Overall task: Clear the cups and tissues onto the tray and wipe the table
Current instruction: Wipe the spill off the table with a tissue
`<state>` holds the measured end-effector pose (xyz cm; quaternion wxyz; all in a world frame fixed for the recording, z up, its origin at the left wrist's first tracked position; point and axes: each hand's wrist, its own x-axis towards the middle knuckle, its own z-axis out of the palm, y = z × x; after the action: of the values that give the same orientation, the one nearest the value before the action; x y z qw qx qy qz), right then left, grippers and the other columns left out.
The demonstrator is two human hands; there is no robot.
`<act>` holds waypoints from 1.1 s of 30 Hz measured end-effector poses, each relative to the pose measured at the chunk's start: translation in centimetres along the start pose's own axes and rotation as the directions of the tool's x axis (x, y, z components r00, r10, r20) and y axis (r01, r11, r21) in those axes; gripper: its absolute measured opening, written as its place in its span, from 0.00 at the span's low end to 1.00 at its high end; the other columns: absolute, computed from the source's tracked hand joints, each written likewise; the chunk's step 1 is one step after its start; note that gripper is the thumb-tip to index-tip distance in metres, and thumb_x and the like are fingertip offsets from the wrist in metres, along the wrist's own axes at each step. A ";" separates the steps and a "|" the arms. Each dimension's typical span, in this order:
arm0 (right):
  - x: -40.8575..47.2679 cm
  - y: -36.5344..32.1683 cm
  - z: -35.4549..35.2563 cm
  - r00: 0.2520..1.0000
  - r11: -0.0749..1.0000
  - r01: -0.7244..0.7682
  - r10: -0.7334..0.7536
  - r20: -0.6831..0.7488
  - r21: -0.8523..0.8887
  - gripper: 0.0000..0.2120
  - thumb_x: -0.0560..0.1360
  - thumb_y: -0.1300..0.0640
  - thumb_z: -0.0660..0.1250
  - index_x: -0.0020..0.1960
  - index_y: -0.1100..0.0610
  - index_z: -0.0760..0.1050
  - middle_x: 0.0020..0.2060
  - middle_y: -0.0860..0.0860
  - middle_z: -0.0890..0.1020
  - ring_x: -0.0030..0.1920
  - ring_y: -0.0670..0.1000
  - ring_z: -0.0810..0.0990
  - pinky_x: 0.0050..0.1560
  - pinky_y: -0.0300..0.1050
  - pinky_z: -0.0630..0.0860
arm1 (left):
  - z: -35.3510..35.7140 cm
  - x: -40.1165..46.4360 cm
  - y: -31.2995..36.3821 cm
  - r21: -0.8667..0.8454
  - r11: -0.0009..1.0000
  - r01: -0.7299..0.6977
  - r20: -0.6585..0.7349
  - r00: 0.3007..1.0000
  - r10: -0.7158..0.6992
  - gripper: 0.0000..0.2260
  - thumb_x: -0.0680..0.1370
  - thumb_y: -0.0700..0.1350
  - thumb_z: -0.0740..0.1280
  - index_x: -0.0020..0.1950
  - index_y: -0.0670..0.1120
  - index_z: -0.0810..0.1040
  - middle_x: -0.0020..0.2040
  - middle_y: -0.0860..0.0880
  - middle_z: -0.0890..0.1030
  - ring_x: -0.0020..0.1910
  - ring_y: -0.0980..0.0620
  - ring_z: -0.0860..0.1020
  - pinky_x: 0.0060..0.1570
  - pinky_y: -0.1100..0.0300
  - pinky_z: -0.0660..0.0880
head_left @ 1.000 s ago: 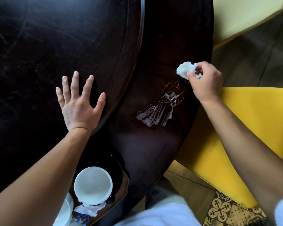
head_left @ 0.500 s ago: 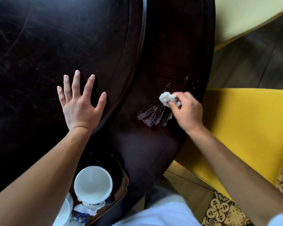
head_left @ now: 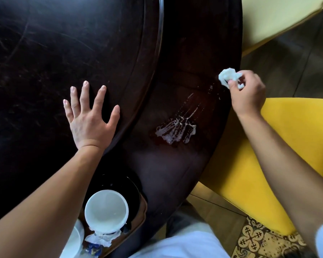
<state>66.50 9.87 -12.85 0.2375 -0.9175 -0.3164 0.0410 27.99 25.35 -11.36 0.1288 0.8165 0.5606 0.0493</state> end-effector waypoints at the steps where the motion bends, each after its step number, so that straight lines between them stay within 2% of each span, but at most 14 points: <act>1: -0.1 0.3 0.1 1.000 1.000 0.007 -0.006 0.025 -0.027 0.14 0.75 0.50 0.68 0.58 0.55 0.79 0.52 0.56 0.82 0.50 0.59 0.80 0.43 0.45 0.69 | 0.0 0.0 0.0 -0.003 1.000 0.001 0.000 1.000 -0.001 0.29 0.82 0.64 0.59 0.81 0.57 0.63 0.85 0.50 0.53 0.84 0.42 0.47 0.80 0.40 0.43; 5: -1.9 0.0 0.7 0.995 0.999 0.050 -0.048 0.090 -0.019 0.14 0.75 0.52 0.69 0.60 0.55 0.80 0.52 0.57 0.81 0.49 0.59 0.80 0.42 0.42 0.66 | -0.1 0.0 0.1 -0.004 1.000 0.003 0.002 1.000 -0.003 0.29 0.81 0.64 0.59 0.81 0.57 0.63 0.85 0.50 0.53 0.84 0.43 0.46 0.80 0.40 0.43; 9: -6.3 -2.2 1.5 0.981 0.993 0.114 -0.115 0.159 0.015 0.13 0.73 0.52 0.70 0.56 0.52 0.80 0.48 0.54 0.81 0.46 0.59 0.81 0.42 0.49 0.74 | 0.0 0.0 0.1 -0.007 1.000 -0.002 -0.003 1.000 0.002 0.29 0.81 0.65 0.59 0.81 0.57 0.63 0.85 0.49 0.53 0.84 0.42 0.47 0.80 0.40 0.43; 15: -12.3 -4.9 2.3 0.944 0.971 0.206 -0.229 0.238 0.118 0.12 0.73 0.53 0.73 0.57 0.51 0.81 0.47 0.50 0.81 0.44 0.54 0.82 0.41 0.48 0.78 | -0.1 -0.1 0.0 -0.010 1.000 0.000 -0.011 1.000 0.000 0.29 0.81 0.65 0.58 0.81 0.57 0.63 0.84 0.49 0.54 0.84 0.42 0.47 0.80 0.39 0.44; 17: -11.9 -4.9 2.2 0.954 0.970 0.183 -0.214 0.209 0.158 0.12 0.73 0.53 0.72 0.56 0.51 0.81 0.47 0.50 0.81 0.44 0.54 0.82 0.42 0.48 0.78 | -0.1 0.0 0.0 -0.010 1.000 0.001 -0.009 1.000 -0.001 0.29 0.81 0.65 0.58 0.81 0.57 0.63 0.85 0.49 0.54 0.84 0.42 0.47 0.80 0.40 0.43; 19: -10.0 -4.2 1.8 0.980 0.976 0.133 -0.155 0.121 0.173 0.12 0.73 0.53 0.72 0.55 0.53 0.81 0.46 0.52 0.82 0.44 0.55 0.81 0.44 0.49 0.76 | -0.1 -0.1 0.0 -0.008 1.000 0.000 -0.009 1.000 0.000 0.29 0.81 0.65 0.57 0.81 0.57 0.63 0.85 0.49 0.54 0.84 0.42 0.47 0.80 0.40 0.43; 24: -2.1 -0.8 0.2 0.998 0.994 -0.035 0.041 -0.051 0.106 0.14 0.73 0.53 0.70 0.57 0.57 0.81 0.50 0.57 0.82 0.49 0.58 0.80 0.49 0.47 0.72 | -0.1 0.0 0.0 -0.011 1.000 -0.001 -0.009 1.000 0.001 0.29 0.81 0.65 0.58 0.81 0.57 0.63 0.85 0.49 0.54 0.84 0.42 0.47 0.80 0.40 0.43; 28: 0.4 0.5 0.6 0.997 0.997 -0.079 0.079 0.017 0.004 0.15 0.75 0.52 0.69 0.60 0.56 0.80 0.54 0.57 0.81 0.53 0.58 0.79 0.46 0.44 0.69 | -0.1 0.0 0.0 -0.011 1.000 0.000 -0.007 1.000 0.000 0.28 0.82 0.64 0.59 0.81 0.57 0.63 0.85 0.49 0.53 0.84 0.42 0.47 0.80 0.40 0.43; 33: -4.4 -1.6 1.7 0.991 0.998 0.063 -0.065 0.120 0.023 0.12 0.72 0.52 0.69 0.55 0.54 0.81 0.47 0.56 0.80 0.46 0.61 0.80 0.42 0.50 0.74 | 0.0 0.0 0.0 -0.006 1.000 0.001 -0.003 1.000 -0.001 0.28 0.82 0.64 0.59 0.81 0.58 0.63 0.85 0.50 0.53 0.84 0.43 0.46 0.80 0.40 0.43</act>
<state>61.72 8.99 -13.99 0.2279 -0.9004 -0.3591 0.0918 27.97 25.34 -11.33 0.1305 0.8158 0.5610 0.0521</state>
